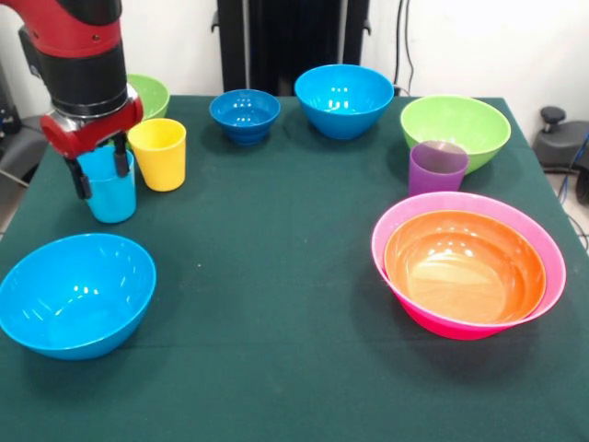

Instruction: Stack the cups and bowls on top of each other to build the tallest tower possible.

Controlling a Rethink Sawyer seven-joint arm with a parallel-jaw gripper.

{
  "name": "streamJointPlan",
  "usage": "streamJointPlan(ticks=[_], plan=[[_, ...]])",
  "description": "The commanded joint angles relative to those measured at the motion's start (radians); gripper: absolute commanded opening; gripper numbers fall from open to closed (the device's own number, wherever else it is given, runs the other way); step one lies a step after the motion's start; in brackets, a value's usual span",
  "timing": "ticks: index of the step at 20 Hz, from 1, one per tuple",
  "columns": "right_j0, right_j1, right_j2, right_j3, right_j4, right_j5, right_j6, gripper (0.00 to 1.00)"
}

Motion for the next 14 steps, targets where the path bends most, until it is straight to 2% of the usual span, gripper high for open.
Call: streamJointPlan(ticks=[1,7,14], plan=[[0.051,0.097,-0.063,-0.04,-0.149,-0.071,-0.102,1.0],[0.066,0.114,-0.084,-0.061,-0.179,-0.075,-0.097,1.0],[0.064,0.102,-0.083,-0.061,-0.179,-0.058,-0.109,1.0]])
